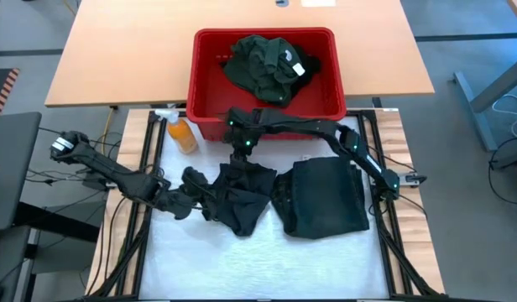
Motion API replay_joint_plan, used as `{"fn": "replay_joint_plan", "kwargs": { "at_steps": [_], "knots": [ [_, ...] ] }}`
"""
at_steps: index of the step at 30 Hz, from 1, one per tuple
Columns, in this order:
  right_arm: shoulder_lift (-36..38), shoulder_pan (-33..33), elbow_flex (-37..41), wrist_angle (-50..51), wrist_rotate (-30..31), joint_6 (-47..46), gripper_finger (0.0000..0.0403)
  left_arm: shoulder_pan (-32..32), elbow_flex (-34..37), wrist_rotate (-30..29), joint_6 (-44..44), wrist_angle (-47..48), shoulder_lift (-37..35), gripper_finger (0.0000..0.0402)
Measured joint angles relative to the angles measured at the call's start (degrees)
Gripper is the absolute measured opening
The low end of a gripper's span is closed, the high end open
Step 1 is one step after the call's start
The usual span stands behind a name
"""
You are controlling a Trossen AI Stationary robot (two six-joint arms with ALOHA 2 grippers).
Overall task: Fold laundry
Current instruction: Fold the black shorts
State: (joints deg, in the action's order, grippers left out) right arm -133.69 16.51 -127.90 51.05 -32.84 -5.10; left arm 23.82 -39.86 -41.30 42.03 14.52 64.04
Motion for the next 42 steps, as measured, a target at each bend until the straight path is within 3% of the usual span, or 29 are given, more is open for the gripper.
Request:
{"fn": "replay_joint_plan", "kwargs": {
  "at_steps": [8, 12, 16, 20, 26, 33, 42],
  "knots": [
    [6.6, 0.1, 0.1, 20.4, 0.0, 5.2, 0.0244, -7.4, 0.0, 12.5, -15.9, -11.3, 4.8, 0.0000],
    [13.7, -2.6, 6.9, 26.3, 0.3, 9.3, 0.0244, -10.1, -1.0, 14.6, -21.9, -14.6, 3.9, 0.0000],
    [25.8, -5.7, 26.6, 15.1, 3.1, 7.8, 0.0244, -11.8, -4.4, 21.5, -30.8, -16.9, 5.1, 0.0000],
    [37.7, -6.8, 50.2, -5.3, 4.3, -3.8, 0.0244, -13.6, -9.3, 25.9, -38.2, -16.3, 10.3, 0.0007],
    [51.2, -7.3, 72.5, -26.8, 4.6, -20.3, 0.0244, -18.2, -20.8, 34.9, -44.6, -8.2, 20.7, 0.0065],
    [60.7, -9.9, 81.8, -32.3, 6.7, -25.1, 0.0244, -21.4, -32.9, 45.0, -53.1, 9.2, 33.0, 0.0134],
    [64.5, -12.0, 84.0, -31.3, 7.5, -24.2, 0.0244, -21.9, -39.1, 44.6, -53.1, 12.8, 38.5, 0.0145]
  ]
}}
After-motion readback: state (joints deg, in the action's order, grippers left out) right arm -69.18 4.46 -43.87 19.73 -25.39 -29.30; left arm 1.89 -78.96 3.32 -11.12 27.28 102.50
